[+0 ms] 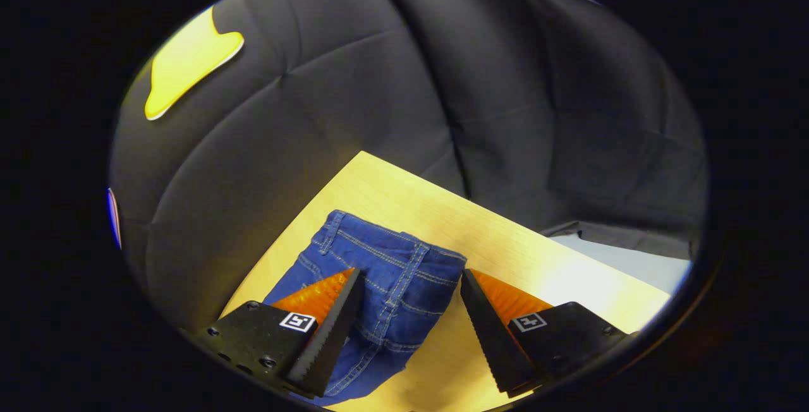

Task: Grasp the waist and the cuffs of the jeans and fold them to make the two legs overlap; first hold the waist and fold one-third of the jeans toward the cuffs, then hold the cuffs and fold the remaining one-third in the same direction to finish folding.

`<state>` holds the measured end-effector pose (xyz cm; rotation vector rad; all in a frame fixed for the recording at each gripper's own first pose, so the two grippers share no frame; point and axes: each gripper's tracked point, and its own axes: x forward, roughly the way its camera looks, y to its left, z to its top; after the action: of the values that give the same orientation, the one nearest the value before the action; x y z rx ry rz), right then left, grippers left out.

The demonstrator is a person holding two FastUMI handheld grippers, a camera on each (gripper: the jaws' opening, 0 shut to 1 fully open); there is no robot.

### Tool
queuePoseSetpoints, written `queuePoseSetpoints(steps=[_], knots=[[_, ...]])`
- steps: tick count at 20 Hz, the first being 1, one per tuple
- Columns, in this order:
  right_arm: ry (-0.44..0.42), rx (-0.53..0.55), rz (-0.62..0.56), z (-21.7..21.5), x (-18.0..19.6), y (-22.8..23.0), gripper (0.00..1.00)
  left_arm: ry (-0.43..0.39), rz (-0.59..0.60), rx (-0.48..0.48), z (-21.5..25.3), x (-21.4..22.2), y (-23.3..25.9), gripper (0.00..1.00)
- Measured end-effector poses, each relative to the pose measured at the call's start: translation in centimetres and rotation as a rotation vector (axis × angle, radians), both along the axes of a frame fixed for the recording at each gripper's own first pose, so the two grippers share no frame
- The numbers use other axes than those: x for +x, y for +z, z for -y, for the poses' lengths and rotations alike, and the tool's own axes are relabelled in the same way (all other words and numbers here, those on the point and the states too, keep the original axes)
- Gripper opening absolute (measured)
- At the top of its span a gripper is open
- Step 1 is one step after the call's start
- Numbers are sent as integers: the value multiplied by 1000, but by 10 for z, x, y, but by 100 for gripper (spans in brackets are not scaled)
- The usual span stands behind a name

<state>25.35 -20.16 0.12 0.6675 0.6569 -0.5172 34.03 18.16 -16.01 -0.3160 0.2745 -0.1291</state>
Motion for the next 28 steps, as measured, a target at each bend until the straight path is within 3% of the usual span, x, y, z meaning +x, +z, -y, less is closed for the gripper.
queuePoseSetpoints(steps=[2, 3, 4, 5, 7, 8, 9, 11, 13, 19, 25, 28], knots=[[11, 16, -21, -6, -2, -11, 96, -21, -2, 29, 6, -1, 3, 96], [-2, -8, 4, -4, 2, -9, 86, -29, -8, 47, 7, 0, 2, 96], [-7, -3, 17, -2, 6, -11, 96, -39, -15, 60, 9, 0, 2, 96], [3, 10, 31, -6, 6, -10, 95, -45, -20, 65, 13, 1, 1, 96], [3, 21, 33, 0, 7, -10, 68, -81, -39, 29, 32, -2, -1, 96], [6, 35, 44, -3, 9, -10, 77, -111, -49, 9, 43, -6, -3, 96], [16, 65, 38, -6, 9, -17, 70, -130, -58, 5, 50, -13, -5, 97], [35, 103, 46, -14, 16, -19, 32, -145, -88, 25, 58, -24, -13, 96], [48, 61, 67, -13, 22, -18, 22, -163, -110, 39, 66, -34, -19, 97], [111, -76, 120, -13, 20, 18, 18, -134, -89, 27, 70, -38, -15, 97], [264, -227, 302, -50, 2, 103, 18, -100, -55, 28, 55, -46, -12, 96], [362, -275, 402, -68, -17, 118, 18, -86, -48, 25, 47, -55, -13, 96]])
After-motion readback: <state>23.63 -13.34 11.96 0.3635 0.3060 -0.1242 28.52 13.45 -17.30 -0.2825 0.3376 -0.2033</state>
